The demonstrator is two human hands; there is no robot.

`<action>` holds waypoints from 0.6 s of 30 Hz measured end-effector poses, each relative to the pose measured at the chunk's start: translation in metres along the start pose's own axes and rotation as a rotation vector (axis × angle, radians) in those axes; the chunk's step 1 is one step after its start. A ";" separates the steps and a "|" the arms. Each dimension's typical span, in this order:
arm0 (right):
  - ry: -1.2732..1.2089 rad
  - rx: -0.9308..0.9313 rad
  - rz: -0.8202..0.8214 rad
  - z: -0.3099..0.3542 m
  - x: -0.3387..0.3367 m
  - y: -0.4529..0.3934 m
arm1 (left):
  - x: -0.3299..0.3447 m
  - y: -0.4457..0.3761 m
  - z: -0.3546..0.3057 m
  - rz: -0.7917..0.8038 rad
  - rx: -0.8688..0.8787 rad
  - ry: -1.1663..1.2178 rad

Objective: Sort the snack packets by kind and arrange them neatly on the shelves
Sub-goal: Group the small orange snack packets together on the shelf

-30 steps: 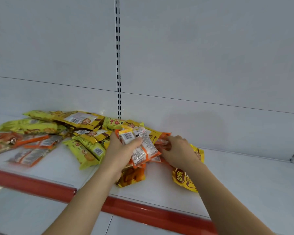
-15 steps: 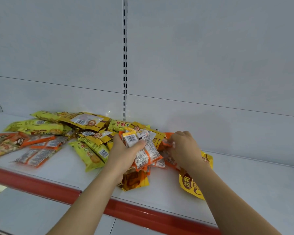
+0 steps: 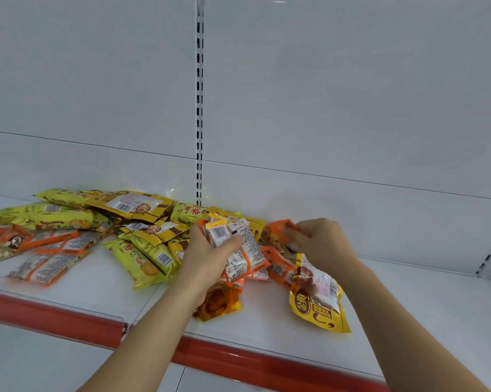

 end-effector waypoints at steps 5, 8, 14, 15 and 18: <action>-0.266 -0.220 -0.504 0.027 -0.041 0.041 | 0.007 0.004 -0.010 -0.022 0.019 0.022; -0.091 -0.559 -0.537 0.062 -0.015 0.073 | 0.015 0.005 -0.012 -0.041 0.022 0.106; 0.080 -0.696 -0.339 0.060 0.033 0.094 | 0.026 0.011 -0.007 0.050 -0.136 0.362; 0.044 -0.701 -0.263 0.062 0.033 0.096 | 0.024 0.011 -0.009 0.053 -0.100 0.314; -0.212 -0.608 -0.066 0.057 0.027 0.093 | 0.019 0.009 -0.010 0.077 -0.055 0.252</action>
Point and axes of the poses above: each hand's wrist, its own y-axis away from the middle knuckle, its own x-axis out of the palm, z = x × y, the point moved 7 cm from there along -y, towards the middle knuckle, and after that the axes turned 1 degree about y, right-handed, at the moved point
